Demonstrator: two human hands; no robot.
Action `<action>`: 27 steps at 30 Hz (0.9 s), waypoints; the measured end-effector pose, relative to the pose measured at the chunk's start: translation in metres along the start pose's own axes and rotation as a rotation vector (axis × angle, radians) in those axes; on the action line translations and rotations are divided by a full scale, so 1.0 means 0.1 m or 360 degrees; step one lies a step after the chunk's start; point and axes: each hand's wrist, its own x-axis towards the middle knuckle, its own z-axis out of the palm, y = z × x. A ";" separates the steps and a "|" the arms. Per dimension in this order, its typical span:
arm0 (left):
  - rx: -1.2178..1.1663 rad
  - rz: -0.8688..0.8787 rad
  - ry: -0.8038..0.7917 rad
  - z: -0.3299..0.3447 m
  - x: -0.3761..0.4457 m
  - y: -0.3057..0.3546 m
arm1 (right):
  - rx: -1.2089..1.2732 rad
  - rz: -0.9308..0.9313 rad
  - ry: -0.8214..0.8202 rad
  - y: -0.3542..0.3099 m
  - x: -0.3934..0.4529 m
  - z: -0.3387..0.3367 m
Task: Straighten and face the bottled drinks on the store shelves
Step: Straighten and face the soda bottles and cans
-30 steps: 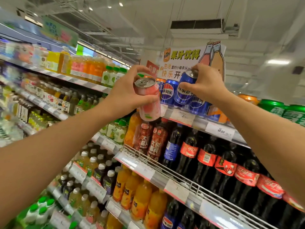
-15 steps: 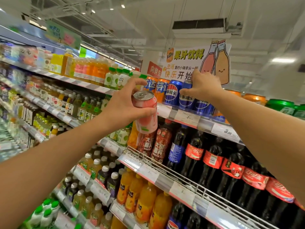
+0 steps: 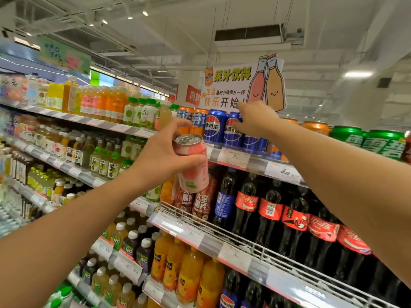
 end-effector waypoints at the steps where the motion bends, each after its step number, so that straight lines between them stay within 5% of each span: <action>1: -0.0004 -0.0016 0.0002 0.02 0.01 0.02 | 0.0039 -0.0032 0.0084 0.01 -0.07 -0.02; 8: -0.0161 -0.0129 0.0015 0.29 0.03 0.26 | 0.0719 -0.0154 0.0567 0.03 -1.02 -0.11; 15: -0.0294 -0.0180 -0.0157 0.79 -0.02 0.73 | 0.1774 0.0155 -0.0175 0.04 -2.21 -0.06; 27: -0.0527 -0.0022 -0.0545 1.99 -0.34 1.84 | 0.1500 0.0755 0.0166 0.73 -3.51 -0.27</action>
